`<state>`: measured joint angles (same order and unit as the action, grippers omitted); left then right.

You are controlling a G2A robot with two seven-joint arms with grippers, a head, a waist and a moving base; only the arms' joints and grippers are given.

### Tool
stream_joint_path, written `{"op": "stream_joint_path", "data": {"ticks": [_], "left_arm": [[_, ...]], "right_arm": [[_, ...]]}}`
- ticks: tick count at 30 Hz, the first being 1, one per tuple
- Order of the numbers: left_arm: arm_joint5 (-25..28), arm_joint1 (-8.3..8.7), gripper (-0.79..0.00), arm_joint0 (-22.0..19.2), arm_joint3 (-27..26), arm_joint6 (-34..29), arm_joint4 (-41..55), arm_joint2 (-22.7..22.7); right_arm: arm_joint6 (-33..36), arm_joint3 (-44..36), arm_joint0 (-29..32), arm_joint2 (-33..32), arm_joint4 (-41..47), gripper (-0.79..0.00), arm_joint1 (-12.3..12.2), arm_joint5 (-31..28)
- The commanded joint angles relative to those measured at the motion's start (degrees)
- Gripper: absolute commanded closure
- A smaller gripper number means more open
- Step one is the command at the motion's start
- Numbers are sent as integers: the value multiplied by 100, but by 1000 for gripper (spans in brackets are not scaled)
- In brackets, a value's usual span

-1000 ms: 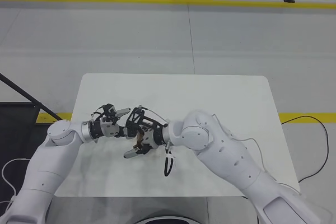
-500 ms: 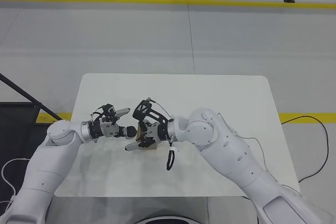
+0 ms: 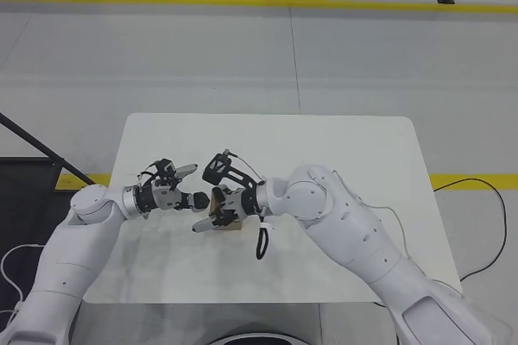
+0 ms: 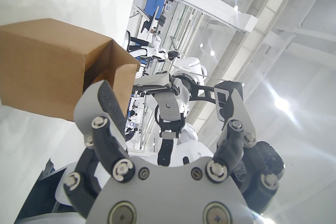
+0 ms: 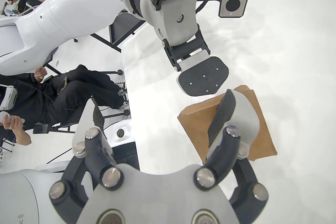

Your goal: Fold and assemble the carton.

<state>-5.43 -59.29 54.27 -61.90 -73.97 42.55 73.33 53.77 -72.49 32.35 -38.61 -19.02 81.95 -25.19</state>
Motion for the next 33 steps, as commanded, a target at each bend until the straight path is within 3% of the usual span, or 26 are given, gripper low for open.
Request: {"op": "stream_joint_path", "data": {"ticks": [1,33], "left_arm": [[-10,-7,-785,-15,6,21,-25,-37],[-51,-12,-785,-156,218,-17,-209,-186]], "right_arm": [[8,50,-31,31,21,-785,22,-9],[8,661,-242,194,238,-785,241,-294]]}}
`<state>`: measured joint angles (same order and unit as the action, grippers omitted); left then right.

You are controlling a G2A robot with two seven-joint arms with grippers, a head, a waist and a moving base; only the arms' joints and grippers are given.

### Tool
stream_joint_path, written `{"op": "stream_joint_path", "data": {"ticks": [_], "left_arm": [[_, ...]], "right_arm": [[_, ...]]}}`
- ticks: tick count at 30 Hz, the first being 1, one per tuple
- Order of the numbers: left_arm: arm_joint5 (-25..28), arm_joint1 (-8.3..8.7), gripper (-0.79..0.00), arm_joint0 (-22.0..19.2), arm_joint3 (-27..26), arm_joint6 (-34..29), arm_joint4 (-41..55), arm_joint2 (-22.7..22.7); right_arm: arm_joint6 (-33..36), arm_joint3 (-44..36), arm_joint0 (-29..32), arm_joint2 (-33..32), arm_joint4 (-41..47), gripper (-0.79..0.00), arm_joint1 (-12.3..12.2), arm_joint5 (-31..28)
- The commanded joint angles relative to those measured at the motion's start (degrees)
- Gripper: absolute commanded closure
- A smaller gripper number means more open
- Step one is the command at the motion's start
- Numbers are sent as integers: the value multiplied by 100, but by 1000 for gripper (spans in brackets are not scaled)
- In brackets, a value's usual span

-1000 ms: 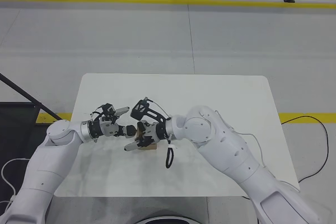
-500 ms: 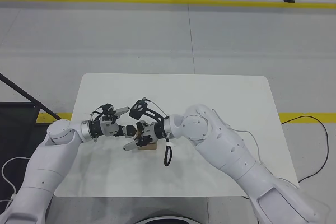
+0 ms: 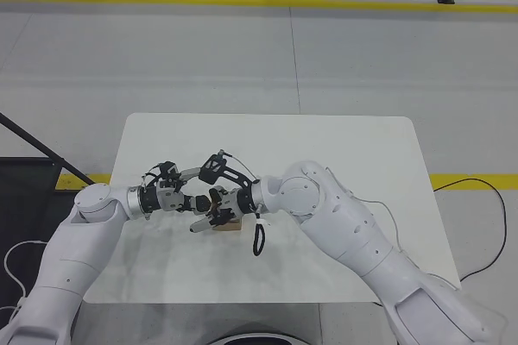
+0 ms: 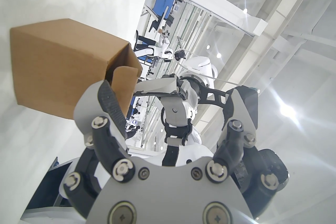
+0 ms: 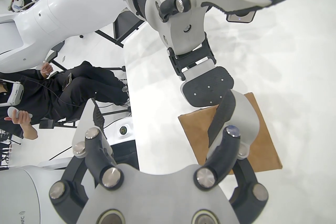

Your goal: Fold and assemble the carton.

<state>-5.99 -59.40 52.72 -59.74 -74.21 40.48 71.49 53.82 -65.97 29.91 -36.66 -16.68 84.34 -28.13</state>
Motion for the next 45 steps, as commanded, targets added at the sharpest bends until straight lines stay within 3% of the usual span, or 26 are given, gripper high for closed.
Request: {"op": "stream_joint_path", "data": {"ticks": [1,45], "left_arm": [[3,1,-785,-3,4,4,-12,-6],[-5,23,-785,-15,22,15,-130,-68]], "right_arm": [[3,17,2,-1,3,-785,6,-4],[26,216,24,-71,-18,-785,102,-114]]}}
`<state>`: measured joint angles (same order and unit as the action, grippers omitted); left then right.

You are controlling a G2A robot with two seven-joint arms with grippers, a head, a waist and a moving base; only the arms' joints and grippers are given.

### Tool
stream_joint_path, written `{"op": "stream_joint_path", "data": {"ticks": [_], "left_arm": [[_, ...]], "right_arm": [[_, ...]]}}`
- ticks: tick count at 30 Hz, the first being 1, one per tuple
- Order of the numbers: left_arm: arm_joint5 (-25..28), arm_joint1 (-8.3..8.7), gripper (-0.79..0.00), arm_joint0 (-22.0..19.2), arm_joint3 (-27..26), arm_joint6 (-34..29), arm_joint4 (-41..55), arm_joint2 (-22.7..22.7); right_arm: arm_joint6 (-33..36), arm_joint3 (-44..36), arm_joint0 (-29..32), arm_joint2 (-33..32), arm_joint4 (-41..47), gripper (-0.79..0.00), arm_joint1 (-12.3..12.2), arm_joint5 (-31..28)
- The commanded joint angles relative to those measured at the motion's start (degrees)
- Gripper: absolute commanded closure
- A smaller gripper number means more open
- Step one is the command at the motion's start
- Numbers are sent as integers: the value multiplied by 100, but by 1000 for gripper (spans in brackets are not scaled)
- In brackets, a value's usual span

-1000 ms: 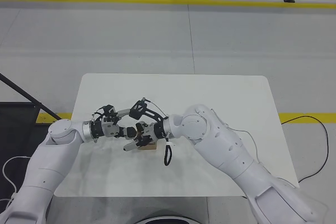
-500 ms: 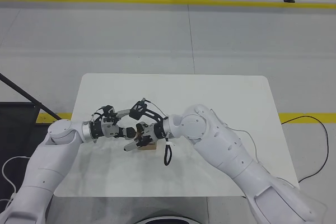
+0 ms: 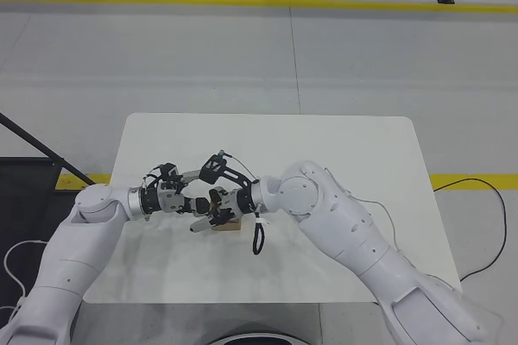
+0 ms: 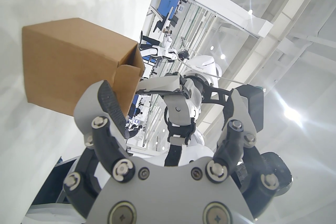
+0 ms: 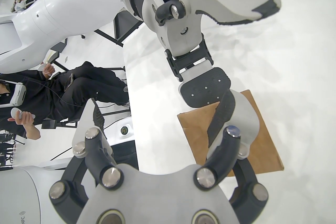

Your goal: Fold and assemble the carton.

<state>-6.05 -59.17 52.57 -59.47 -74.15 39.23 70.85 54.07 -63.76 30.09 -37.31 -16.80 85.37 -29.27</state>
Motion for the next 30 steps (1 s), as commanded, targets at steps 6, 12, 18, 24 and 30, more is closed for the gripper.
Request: {"op": "stream_joint_path", "data": {"ticks": [6,12,18,24,30], "left_arm": [[-16,-3,-785,-15,-4,24,-36,-36],[-19,0,-785,-25,10,31,-56,-43],[0,14,-785,-12,14,21,-36,0],[40,21,-785,31,27,58,170,105],[-72,7,-785,40,82,264,400,167]], "right_arm": [[45,-12,12,-12,-2,-785,6,23],[75,52,0,2,19,-785,27,35],[72,109,-9,4,37,-785,45,21],[68,148,-10,-2,48,-785,58,3],[58,158,-12,-14,16,-785,65,11]]}}
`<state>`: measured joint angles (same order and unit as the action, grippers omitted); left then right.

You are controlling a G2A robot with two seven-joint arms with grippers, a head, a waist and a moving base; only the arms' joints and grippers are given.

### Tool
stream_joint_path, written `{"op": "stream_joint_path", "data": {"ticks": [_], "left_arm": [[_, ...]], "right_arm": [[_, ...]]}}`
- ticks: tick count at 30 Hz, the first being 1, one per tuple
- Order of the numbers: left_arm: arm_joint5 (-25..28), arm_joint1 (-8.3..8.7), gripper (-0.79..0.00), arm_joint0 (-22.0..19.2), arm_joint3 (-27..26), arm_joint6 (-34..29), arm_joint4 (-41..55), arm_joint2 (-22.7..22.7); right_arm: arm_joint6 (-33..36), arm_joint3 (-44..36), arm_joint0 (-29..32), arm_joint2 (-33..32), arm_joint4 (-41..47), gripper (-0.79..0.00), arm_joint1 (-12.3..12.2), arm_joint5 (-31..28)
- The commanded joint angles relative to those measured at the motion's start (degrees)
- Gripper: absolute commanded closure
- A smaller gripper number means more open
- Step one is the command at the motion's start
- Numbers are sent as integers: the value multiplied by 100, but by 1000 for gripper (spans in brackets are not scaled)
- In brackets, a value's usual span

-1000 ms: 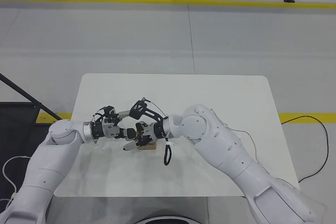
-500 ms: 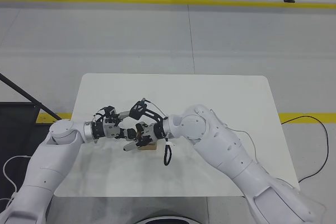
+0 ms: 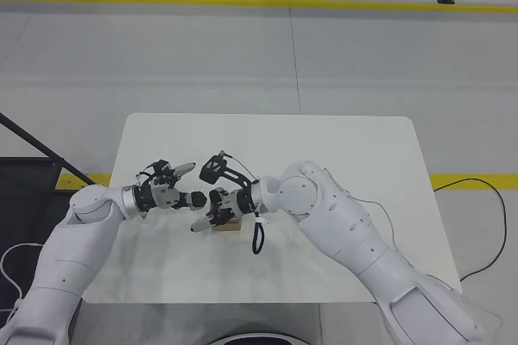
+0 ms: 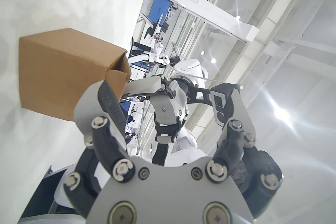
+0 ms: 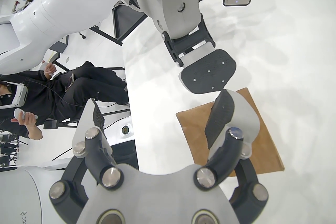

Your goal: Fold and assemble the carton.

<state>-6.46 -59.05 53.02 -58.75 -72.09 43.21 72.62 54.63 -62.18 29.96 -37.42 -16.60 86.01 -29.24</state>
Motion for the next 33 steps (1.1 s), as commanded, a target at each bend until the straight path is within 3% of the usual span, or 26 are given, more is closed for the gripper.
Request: {"op": "stream_joint_path", "data": {"ticks": [1,9,33], "left_arm": [[-61,-11,-785,-13,17,131,9,-23],[81,-91,-785,-57,-40,617,-58,-209],[52,-117,-785,-140,50,506,-245,-292]], "right_arm": [[3,-1,0,-5,-5,-785,2,10],[4,23,0,-29,-10,-785,10,-5],[5,-47,66,-125,-57,-785,-5,-29]]}}
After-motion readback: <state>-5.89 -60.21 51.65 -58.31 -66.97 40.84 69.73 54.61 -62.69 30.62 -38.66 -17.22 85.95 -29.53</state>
